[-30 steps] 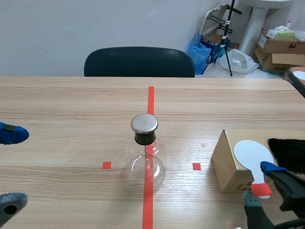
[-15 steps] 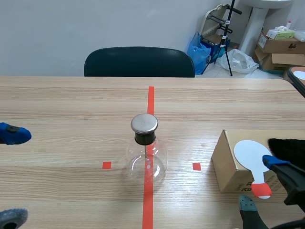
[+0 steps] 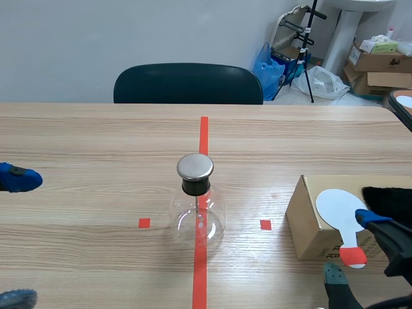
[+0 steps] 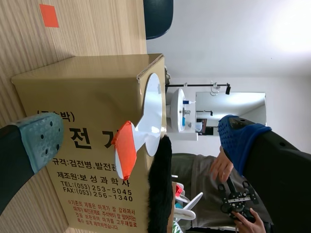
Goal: Do the electroscope experiment
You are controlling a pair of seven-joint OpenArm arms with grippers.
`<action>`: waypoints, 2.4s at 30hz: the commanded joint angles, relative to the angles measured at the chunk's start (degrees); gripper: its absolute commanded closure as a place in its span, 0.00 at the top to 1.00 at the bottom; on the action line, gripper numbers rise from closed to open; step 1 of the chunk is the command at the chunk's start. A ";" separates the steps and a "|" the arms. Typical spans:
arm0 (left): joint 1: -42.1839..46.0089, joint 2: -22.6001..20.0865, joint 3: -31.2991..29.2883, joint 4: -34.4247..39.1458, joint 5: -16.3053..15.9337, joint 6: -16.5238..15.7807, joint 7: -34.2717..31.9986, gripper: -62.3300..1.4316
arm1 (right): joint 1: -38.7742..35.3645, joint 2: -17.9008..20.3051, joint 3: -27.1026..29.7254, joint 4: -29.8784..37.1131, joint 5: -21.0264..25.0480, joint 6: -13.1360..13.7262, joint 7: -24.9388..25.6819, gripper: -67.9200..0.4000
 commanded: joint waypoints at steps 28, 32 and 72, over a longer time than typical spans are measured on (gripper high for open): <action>-0.31 0.44 -0.11 0.52 -0.72 -0.04 -1.90 1.00 | 0.63 0.15 0.39 0.59 0.20 -3.32 -0.20 1.00; -0.31 0.44 -0.11 0.52 -0.72 -0.04 -1.90 1.00 | 0.63 0.15 0.39 0.59 0.20 -3.32 -0.17 1.00; -0.31 0.44 -0.11 0.52 -0.74 -0.04 -1.86 1.00 | 0.63 0.13 0.39 0.59 0.20 -3.32 -0.17 1.00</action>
